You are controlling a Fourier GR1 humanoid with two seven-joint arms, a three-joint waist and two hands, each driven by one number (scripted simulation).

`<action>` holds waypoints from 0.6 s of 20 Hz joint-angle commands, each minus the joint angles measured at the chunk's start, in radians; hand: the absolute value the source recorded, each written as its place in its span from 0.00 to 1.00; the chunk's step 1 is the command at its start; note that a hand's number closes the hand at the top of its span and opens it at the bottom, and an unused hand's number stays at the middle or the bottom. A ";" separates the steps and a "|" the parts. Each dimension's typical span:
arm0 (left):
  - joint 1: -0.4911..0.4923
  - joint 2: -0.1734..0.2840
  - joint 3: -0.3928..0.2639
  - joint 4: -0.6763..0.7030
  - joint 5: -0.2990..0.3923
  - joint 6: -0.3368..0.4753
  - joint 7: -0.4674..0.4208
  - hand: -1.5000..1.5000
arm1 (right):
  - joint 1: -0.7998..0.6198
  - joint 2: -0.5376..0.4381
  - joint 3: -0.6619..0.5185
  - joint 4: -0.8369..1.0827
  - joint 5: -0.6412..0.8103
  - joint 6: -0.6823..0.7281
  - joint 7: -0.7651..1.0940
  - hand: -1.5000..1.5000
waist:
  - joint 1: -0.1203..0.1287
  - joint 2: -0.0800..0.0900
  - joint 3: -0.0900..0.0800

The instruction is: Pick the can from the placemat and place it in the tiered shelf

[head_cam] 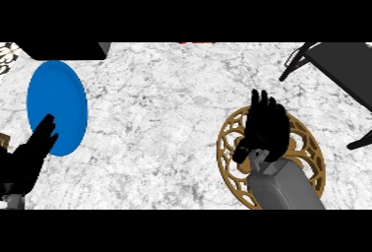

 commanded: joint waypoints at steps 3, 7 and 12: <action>-0.057 0.011 0.022 0.049 -0.001 -0.018 0.013 0.50 | -0.023 0.028 -0.015 -0.035 -0.002 0.271 0.175 0.00 | -0.003 0.004 0.001; -0.049 -0.006 0.028 0.054 0.001 -0.025 0.006 0.50 | -0.023 0.003 -0.083 -0.013 0.003 0.293 0.108 0.00 | 0.002 0.006 0.002; -0.031 -0.027 0.009 -0.009 -0.022 -0.011 0.027 0.50 | 0.000 0.028 -0.089 0.005 0.048 0.280 0.115 0.00 | 0.010 0.005 0.003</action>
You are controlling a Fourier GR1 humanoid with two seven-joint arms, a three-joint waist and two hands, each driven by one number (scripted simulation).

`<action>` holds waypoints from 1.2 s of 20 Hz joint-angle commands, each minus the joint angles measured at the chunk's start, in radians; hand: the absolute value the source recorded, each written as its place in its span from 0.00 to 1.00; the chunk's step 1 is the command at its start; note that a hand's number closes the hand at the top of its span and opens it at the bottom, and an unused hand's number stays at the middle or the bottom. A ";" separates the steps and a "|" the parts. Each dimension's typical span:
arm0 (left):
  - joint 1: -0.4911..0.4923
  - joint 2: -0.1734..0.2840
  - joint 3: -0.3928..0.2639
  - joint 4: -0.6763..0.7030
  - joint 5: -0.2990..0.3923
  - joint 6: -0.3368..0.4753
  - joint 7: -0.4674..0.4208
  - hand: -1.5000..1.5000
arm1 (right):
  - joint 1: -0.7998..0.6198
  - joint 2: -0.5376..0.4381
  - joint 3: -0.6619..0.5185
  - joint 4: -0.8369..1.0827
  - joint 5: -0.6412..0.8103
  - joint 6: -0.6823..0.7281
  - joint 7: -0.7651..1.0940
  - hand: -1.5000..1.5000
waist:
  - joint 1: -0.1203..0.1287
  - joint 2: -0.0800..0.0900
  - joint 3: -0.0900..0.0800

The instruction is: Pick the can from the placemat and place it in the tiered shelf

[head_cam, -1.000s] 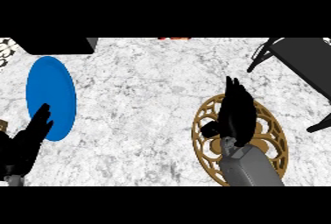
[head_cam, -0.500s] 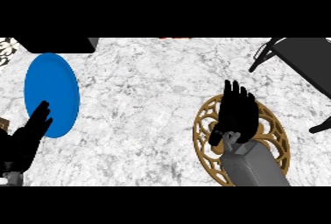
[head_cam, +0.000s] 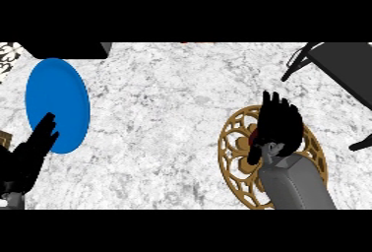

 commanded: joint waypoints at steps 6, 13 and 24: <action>-0.033 -0.038 0.006 0.010 -0.052 0.013 0.029 0.50 | 0.089 0.005 -0.022 0.008 0.080 0.035 0.038 0.00 | 0.002 0.002 0.001; -0.020 -0.065 0.053 0.034 -0.064 -0.051 -0.002 0.50 | 0.062 0.028 -0.041 0.064 0.108 -0.003 0.012 0.00 | 0.004 0.002 0.001; 0.055 -0.091 0.084 -0.112 -0.099 -0.070 0.061 0.50 | 0.050 0.005 -0.161 0.137 0.071 -0.014 -0.103 1.00 | 0.008 0.001 0.001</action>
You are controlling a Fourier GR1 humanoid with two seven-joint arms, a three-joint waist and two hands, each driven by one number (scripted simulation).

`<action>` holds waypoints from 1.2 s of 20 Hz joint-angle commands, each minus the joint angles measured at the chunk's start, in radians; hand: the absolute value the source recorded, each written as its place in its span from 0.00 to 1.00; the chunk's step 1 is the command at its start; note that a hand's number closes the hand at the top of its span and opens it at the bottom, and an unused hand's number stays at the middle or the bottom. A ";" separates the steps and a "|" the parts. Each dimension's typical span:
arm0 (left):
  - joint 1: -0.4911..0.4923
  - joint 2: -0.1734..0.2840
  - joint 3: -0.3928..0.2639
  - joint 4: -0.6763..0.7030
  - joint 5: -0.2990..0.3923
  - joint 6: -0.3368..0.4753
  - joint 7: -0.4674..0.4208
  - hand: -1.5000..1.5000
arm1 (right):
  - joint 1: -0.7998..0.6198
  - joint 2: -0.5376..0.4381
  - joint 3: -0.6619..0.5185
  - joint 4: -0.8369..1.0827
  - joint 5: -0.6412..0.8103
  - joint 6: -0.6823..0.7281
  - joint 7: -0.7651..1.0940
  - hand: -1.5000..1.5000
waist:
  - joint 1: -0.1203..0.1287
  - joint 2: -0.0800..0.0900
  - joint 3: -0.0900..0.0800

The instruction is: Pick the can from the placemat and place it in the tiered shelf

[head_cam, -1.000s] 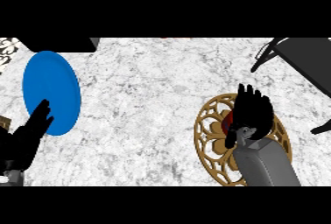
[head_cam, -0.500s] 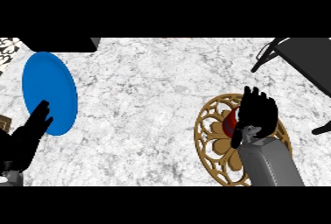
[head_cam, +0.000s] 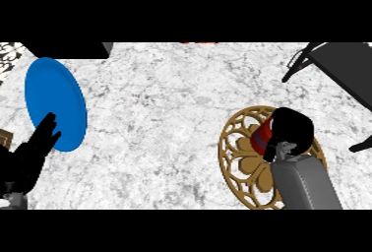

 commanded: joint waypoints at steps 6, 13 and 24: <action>-0.029 -0.003 0.044 0.020 -0.014 -0.041 0.025 0.50 | 0.023 -0.035 0.026 0.103 0.044 -0.096 -0.067 1.00 | -0.001 0.007 0.005; 0.057 -0.060 0.026 -0.109 -0.043 -0.011 0.054 0.50 | 0.002 -0.053 0.082 -0.084 0.103 -0.030 -0.026 1.00 | 0.000 0.004 0.005; 0.020 -0.075 0.017 -0.043 -0.076 -0.032 0.009 0.50 | -0.286 0.001 -0.184 0.142 0.083 -0.293 0.060 1.00 | 0.019 0.014 0.005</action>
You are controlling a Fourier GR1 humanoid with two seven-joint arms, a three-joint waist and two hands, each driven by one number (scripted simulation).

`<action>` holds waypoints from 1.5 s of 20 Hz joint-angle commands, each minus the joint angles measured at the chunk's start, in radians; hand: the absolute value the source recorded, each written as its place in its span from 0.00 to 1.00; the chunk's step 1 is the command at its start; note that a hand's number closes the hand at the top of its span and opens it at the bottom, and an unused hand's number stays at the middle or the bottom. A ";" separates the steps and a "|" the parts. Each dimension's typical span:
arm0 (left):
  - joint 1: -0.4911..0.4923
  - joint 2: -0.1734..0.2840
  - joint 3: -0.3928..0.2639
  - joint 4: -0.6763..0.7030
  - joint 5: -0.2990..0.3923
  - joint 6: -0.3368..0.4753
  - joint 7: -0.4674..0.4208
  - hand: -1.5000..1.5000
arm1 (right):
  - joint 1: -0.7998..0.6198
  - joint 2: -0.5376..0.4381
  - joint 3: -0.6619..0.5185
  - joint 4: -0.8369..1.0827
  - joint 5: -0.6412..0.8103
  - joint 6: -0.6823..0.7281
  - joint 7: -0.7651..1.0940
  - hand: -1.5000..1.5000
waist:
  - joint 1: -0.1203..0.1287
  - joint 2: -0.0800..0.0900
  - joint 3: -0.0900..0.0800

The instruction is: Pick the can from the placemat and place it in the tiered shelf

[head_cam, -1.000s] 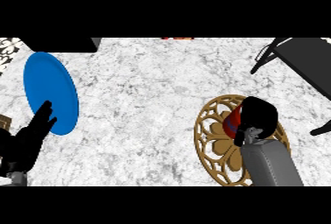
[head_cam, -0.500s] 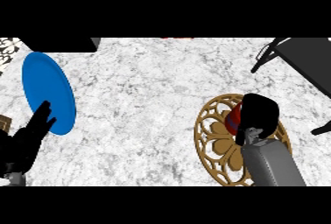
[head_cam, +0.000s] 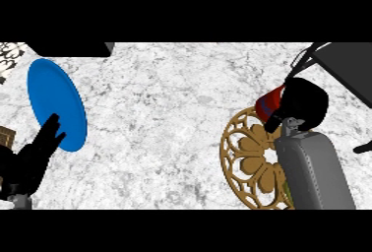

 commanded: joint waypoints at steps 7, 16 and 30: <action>0.055 -0.021 0.003 0.022 -0.009 -0.029 -0.071 0.50 | -0.197 0.031 -0.163 -0.060 -0.046 -0.119 0.131 1.00 | -0.009 -0.007 0.000; -0.008 -0.021 0.013 0.032 -0.027 -0.007 -0.025 0.50 | -0.356 0.032 -0.182 -0.284 -0.036 -0.068 0.256 1.00 | -0.014 -0.006 -0.001; -0.044 0.019 0.061 0.066 -0.012 -0.046 -0.003 0.50 | -0.550 -0.167 -0.262 -0.262 0.101 0.165 0.220 1.00 | -0.022 -0.007 -0.002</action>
